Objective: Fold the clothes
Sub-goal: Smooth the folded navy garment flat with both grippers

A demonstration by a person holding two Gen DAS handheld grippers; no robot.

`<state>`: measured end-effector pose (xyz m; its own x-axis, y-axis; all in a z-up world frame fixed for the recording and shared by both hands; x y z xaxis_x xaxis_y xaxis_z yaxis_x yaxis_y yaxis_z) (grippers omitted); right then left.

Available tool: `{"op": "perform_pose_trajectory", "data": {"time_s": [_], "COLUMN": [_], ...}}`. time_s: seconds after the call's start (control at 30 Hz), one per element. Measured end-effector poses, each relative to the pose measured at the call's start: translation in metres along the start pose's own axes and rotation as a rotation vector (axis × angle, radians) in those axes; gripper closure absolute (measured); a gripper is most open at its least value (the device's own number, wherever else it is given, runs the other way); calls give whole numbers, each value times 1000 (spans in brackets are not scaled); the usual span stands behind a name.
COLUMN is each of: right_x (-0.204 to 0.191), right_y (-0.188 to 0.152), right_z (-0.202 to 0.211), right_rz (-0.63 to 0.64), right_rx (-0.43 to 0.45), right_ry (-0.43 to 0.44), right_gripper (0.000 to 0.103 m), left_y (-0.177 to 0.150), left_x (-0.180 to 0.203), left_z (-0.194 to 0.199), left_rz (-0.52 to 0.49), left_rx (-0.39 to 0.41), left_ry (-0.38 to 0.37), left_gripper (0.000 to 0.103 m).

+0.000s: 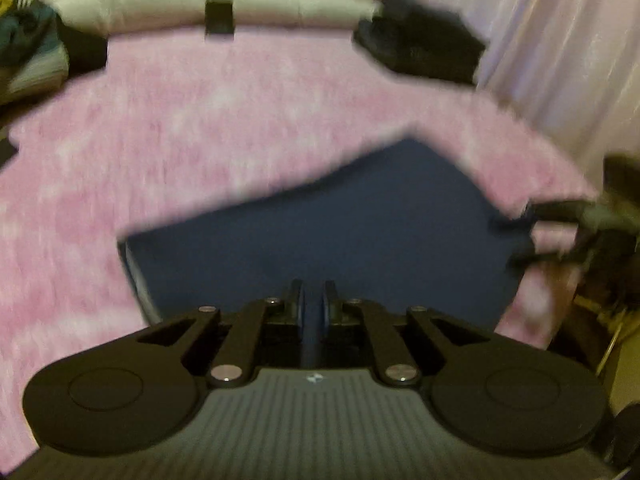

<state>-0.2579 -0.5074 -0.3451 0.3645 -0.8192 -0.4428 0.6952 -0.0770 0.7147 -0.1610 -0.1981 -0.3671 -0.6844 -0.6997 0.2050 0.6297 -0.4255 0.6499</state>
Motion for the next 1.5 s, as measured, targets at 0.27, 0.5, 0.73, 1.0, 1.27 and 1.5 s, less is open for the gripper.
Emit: {"op": "perform_pose_trajectory", "data": {"time_s": [0.27, 0.5, 0.73, 1.0, 1.27, 1.5], "right_x": [0, -52, -32, -25, -54, 1], "right_y": [8, -2, -21, -19, 7, 31], "right_z": [37, 14, 12, 46, -5, -35], "right_rz": [72, 143, 187, 191, 168, 92], "right_rx": [-23, 17, -41, -48, -38, -70], "right_ry": [-194, -81, -118, -274, -105, -155], "right_gripper": [57, 49, 50, 49, 49, 49], "left_y": [-18, -17, -44, -51, -15, -14], "left_x": [-4, 55, 36, 21, 87, 54], "left_z": [26, 26, 11, 46, 10, -9], "left_rz": [-27, -115, -170, -132, -245, -203], "left_rx": [-19, 43, -19, -10, 46, -35], "left_ry": [162, 78, 186, 262, 130, 68], "left_gripper": [96, 95, 90, 90, 91, 89]}}
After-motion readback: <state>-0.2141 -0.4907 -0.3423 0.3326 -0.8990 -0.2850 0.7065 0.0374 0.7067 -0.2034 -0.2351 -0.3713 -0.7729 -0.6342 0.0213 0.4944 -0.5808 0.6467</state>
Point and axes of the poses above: each gripper's, at about its wrist camera, not at the fingertips, and z roughly against the way its jaws point, x to its right, y to its top, the point moved 7 cm from there along -z, roughly the way its jaws point, and after that the axes turned 2 degrees about -z, right-handed, at the moved point
